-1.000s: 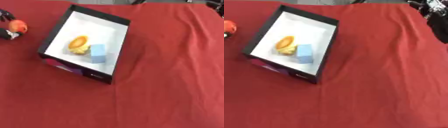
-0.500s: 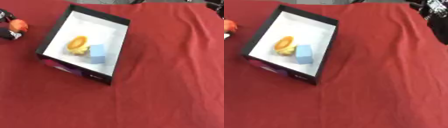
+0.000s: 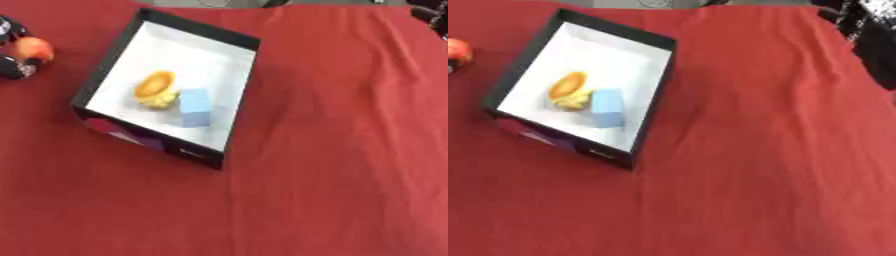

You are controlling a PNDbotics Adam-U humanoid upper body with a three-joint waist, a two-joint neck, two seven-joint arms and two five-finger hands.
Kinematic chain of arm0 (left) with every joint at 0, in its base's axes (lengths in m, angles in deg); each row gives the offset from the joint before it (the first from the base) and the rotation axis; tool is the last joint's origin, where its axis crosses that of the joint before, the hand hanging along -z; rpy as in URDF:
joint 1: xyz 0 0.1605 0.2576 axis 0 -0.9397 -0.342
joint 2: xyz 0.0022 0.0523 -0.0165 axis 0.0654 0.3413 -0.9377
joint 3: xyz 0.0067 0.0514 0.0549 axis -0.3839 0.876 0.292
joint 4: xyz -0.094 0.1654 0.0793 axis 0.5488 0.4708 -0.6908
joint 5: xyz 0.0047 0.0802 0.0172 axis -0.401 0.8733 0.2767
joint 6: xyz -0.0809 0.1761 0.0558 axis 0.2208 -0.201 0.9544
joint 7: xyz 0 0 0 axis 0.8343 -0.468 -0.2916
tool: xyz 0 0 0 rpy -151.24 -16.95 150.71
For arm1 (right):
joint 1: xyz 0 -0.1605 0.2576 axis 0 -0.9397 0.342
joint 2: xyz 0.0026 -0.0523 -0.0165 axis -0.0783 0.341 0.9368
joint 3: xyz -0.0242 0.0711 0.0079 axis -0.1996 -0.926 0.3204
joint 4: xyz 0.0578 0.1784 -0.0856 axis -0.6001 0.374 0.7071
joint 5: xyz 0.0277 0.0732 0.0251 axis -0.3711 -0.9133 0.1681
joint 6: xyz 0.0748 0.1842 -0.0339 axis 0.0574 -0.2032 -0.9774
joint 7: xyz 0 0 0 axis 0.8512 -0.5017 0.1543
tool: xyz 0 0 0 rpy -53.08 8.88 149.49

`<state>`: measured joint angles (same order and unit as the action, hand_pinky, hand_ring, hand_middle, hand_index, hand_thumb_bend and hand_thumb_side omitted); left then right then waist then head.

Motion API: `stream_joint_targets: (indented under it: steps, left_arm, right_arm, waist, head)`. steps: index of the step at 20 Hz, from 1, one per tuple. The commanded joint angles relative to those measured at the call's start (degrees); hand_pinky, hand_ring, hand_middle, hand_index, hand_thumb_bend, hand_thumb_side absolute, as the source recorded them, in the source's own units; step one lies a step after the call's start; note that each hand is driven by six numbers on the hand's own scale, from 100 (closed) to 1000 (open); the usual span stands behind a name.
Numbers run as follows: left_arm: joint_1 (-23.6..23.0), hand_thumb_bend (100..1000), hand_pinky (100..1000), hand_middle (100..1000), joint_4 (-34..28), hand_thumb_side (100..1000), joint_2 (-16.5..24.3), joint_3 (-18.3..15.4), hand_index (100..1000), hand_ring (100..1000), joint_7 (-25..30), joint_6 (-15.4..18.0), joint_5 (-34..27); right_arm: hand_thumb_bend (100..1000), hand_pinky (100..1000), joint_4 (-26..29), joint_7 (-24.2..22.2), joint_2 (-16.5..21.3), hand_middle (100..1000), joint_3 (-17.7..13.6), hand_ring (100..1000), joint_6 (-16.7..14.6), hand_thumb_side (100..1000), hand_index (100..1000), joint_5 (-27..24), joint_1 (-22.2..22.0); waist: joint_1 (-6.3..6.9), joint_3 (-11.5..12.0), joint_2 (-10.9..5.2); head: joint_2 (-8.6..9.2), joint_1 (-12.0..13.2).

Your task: Pick up objects on the table and place them in the box.

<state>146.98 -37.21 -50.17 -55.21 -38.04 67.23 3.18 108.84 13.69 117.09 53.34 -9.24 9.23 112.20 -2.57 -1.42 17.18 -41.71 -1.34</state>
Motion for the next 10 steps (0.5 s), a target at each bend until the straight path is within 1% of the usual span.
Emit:
stream_joint_targets:
  steps: [1,2,3,5,8,10]
  left_arm:
    - [2.05,100,762,661,-3.34,100,1.19,0.53,658,716,-0.97,0.33,-1.25]
    - [2.26,100,762,658,-4.69,142,1.21,0.75,653,712,-1.16,0.41,-2.07]
    - [2.38,100,762,658,-6.08,100,1.32,1.03,653,712,-1.27,0.42,-2.88]
    - [2.81,100,759,656,-9.89,100,1.7,2.12,648,708,-1.24,0.83,-4.74]
    - [3.77,100,759,654,-18.16,100,1.92,4.39,647,702,0.18,1.51,-8.75]
    - [4.7,100,760,655,-23.78,100,1.72,5.77,648,702,1.15,1.35,-11.74]
  right_arm:
    - [100,1000,0.16,-0.15,1.35,735,-0.47,921,-0.09,634,804,0.07,0.41]
    - [100,1000,0.15,-0.14,1.4,735,-0.49,921,-0.12,638,804,-0.03,0.37]
    - [100,1000,0.16,-0.12,1.45,735,-0.51,921,-0.17,631,804,-0.14,0.34]
    - [100,1000,0.27,-0.03,1.66,735,-0.57,921,-0.3,624,804,-0.37,0.25]
    - [100,1000,0.38,0.34,1.93,735,-0.8,921,-0.41,616,804,-0.81,0.12]
    - [100,1000,0.41,0.71,2.12,735,-1.02,921,-0.44,606,803,-1.14,0.03]
  waist:
    - [0.59,0.19,-1.8]
    - [0.58,0.29,-1.99]
    - [0.56,0.36,-2.12]
    - [0.54,0.51,-2.42]
    - [0.57,0.71,-2.84]
    - [0.58,0.86,-3.14]
  head:
    - [-0.62,-0.4]
    - [-0.93,-0.68]
    - [-1.16,-0.94]
    - [-1.5,-1.55]
    - [-1.89,-1.74]
    - [-2.14,-1.88]
